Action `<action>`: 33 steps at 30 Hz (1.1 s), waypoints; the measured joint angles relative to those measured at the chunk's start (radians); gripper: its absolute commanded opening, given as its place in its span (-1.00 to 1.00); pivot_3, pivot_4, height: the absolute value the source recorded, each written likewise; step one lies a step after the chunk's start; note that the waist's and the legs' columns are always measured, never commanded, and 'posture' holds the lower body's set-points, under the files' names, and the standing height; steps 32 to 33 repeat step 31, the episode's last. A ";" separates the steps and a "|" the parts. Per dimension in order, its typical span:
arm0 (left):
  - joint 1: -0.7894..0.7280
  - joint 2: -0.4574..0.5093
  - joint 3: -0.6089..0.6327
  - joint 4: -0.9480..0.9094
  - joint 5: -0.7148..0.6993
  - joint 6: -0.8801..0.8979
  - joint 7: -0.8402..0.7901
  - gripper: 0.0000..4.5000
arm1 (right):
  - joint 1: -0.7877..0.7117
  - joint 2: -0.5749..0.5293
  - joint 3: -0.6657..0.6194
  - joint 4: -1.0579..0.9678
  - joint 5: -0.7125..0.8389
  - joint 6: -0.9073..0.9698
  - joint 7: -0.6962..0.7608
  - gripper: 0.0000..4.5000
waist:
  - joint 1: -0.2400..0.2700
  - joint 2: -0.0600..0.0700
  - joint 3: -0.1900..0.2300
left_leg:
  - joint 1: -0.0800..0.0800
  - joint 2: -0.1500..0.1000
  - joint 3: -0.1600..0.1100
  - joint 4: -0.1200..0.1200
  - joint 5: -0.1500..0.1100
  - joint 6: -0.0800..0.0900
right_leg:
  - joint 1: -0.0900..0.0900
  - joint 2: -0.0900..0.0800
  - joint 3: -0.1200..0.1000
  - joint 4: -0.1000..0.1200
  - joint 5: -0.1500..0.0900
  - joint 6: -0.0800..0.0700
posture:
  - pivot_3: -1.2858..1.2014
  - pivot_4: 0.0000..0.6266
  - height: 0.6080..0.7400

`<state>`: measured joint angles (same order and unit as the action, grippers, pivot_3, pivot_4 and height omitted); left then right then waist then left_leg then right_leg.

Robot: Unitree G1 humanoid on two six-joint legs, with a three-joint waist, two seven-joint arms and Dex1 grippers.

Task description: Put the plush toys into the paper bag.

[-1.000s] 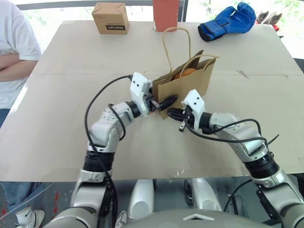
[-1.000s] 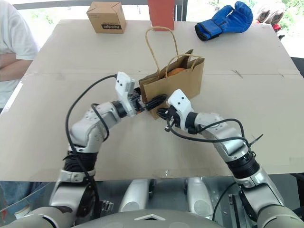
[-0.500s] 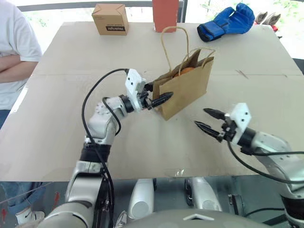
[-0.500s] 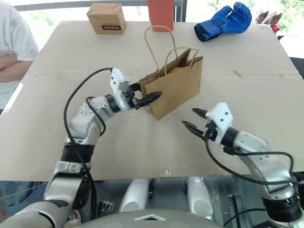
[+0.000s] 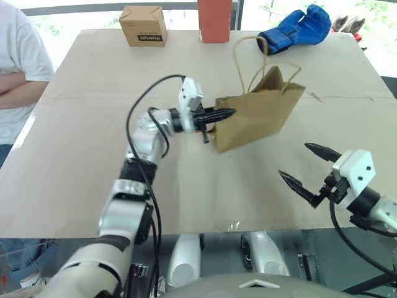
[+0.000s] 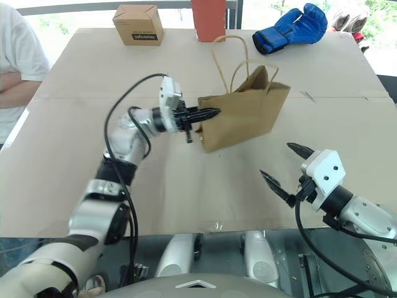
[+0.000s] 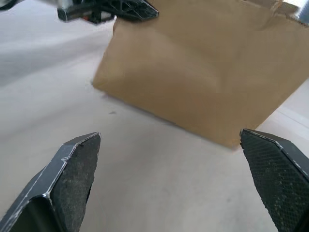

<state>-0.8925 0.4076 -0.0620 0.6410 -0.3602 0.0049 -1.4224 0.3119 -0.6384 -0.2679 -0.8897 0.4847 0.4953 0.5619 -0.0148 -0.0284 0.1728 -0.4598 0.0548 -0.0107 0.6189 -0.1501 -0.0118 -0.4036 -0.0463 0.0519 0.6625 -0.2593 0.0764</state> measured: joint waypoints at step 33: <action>1.056 0.218 0.414 -1.036 -0.255 0.570 0.407 0.74 | -0.016 -0.182 -0.285 0.429 0.077 -0.127 0.392 1.00 | 0.006 0.003 -0.002 | 0.013 0.002 0.010 -0.004 -0.003 -0.004 | 0.012 -0.010 0.000 -0.004 -0.003 -0.004 | 0.03 -0.52 1.00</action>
